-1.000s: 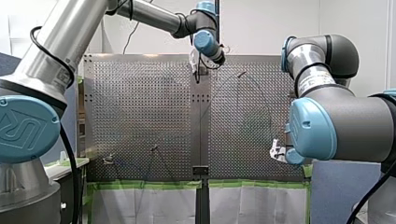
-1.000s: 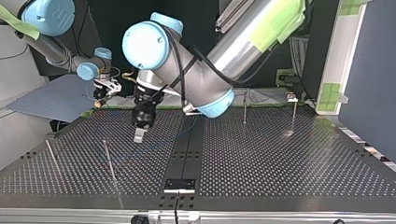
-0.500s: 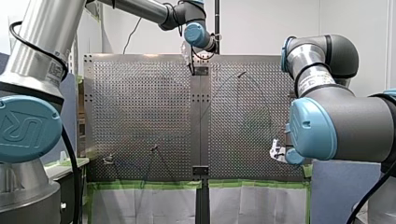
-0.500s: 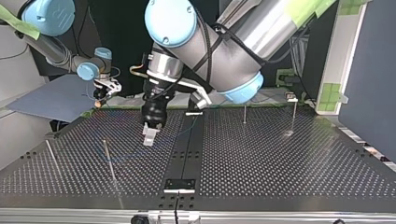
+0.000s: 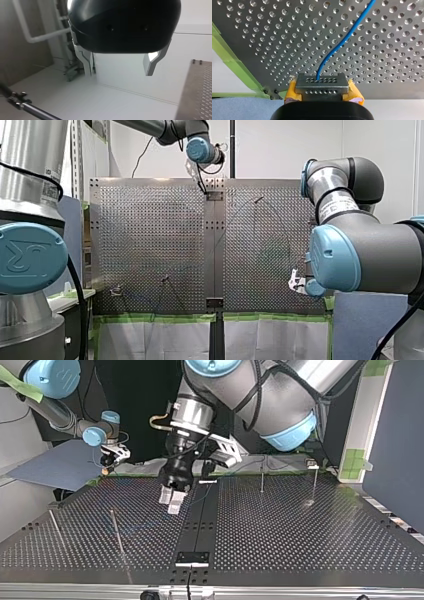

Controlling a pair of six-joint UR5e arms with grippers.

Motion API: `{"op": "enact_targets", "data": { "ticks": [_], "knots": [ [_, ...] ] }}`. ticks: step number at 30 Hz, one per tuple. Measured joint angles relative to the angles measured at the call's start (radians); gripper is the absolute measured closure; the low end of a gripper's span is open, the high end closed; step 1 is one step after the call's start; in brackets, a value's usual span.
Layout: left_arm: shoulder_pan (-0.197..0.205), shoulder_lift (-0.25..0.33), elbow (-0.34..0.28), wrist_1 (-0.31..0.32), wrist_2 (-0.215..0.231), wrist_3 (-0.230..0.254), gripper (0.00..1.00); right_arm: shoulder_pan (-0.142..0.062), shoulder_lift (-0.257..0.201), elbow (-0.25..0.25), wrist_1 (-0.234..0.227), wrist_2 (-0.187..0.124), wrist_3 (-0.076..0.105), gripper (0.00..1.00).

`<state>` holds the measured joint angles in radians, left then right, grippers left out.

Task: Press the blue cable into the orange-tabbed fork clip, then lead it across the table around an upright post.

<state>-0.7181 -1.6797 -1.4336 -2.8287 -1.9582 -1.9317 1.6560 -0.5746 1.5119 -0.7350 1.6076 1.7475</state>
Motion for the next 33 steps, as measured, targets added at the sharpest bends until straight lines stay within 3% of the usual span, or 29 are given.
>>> {"op": "enact_targets", "data": {
  "ticks": [13,33],
  "knots": [
    [0.014,0.101,-0.118,0.118,0.029,-0.025,0.0,0.004,0.0,0.0,0.0,0.0,-0.002,1.0],
    [0.021,0.021,-0.312,0.312,0.045,-0.051,0.0,0.003,0.0,-0.001,0.0,0.0,-0.005,1.0]
  ]
}}
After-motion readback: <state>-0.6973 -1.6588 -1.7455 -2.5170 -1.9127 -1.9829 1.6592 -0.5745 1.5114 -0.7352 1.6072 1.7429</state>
